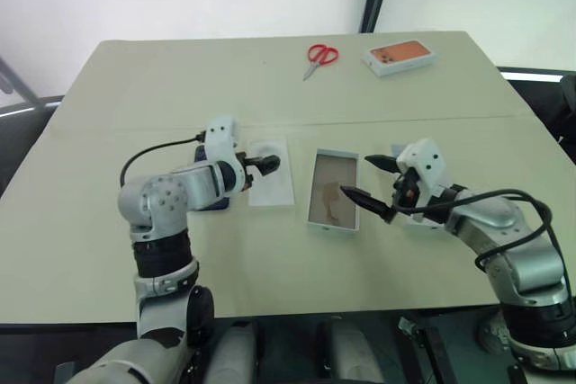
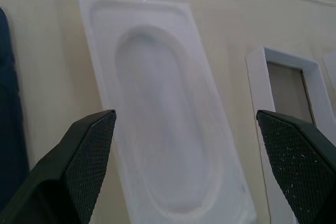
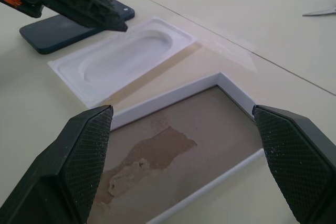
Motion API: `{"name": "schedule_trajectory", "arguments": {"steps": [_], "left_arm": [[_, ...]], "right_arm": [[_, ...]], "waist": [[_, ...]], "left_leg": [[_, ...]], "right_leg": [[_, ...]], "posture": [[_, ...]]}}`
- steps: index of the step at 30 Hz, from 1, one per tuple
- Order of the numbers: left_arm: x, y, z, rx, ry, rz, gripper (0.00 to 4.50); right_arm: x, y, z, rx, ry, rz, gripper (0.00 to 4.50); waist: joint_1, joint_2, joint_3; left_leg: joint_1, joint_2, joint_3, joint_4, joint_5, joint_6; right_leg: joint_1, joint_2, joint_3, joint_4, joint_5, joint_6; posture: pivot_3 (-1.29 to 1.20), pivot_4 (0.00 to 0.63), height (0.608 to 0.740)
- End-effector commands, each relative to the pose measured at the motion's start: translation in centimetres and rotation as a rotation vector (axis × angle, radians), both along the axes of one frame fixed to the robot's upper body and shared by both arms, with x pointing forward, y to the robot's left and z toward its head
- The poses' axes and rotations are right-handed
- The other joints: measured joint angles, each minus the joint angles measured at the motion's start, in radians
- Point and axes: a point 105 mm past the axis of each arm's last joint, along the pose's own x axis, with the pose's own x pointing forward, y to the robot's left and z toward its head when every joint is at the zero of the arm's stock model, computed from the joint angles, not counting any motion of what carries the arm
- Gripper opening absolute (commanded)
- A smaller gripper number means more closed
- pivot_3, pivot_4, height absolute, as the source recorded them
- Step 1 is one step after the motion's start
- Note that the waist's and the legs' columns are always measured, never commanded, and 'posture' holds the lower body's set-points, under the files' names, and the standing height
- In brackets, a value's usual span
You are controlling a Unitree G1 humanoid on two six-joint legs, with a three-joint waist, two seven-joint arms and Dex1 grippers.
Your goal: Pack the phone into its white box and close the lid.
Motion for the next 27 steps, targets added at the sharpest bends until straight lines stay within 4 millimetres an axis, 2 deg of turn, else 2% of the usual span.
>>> {"name": "schedule_trajectory", "arguments": {"steps": [1, 10, 16, 19, 27], "left_arm": [[0.4, 0.1, 0.1, -0.019, 0.055, 0.013, 4.5], [1.0, 1.0, 0.5, 0.092, 0.002, 0.087, 4.5], [1.1, 1.2, 1.9, 0.008, -0.054, 0.104, 4.5], [0.9, 1.4, 1.0, -0.014, 0.011, 0.112, 4.5], [0.6, -0.1, -0.3, -0.036, 0.083, 0.062, 4.5]], "right_arm": [[-0.5, 0.4, 1.3, 0.001, -0.05, 0.024, 4.45], [-1.1, 0.1, 0.8, -0.011, -0.036, 0.019, 4.45], [-1.3, 0.3, 0.4, -0.01, -0.022, 0.029, 4.45], [-1.2, 0.6, 0.4, -0.006, -0.018, 0.037, 4.45], [-1.2, 0.6, 0.5, -0.006, -0.019, 0.043, 4.45]], "waist": [[0.002, 0.0, 0.0], [0.003, 0.0, 0.0], [0.004, 0.0, 0.0], [0.003, 0.0, 0.0], [0.004, -0.001, 0.0]], "left_leg": [[0.0, 0.0, 0.0, 0.0, 0.0, 0.0], [0.0, 0.0, 0.0, 0.0, 0.004, -0.006], [0.0, 0.0, 0.0, 0.0, 0.004, -0.007], [0.0, 0.0, 0.0, 0.0, 0.004, -0.006], [0.0, 0.0, 0.0, 0.0, 0.004, -0.006]], "right_leg": [[0.0, 0.0, 0.0, 0.0, 0.0, 0.0], [0.0, -0.001, 0.0, -0.001, 0.0, 0.0], [0.0, -0.001, 0.0, -0.001, 0.0, 0.0], [0.0, -0.001, 0.0, -0.001, 0.0, 0.0], [0.0, -0.001, 0.0, -0.001, 0.0, 0.0]], "posture": [[0.0, 0.15, 0.74], [0.0, 0.15, 0.74], [0.0, 0.15, 0.74], [0.0, 0.15, 0.74], [0.0, 0.15, 0.74]]}}
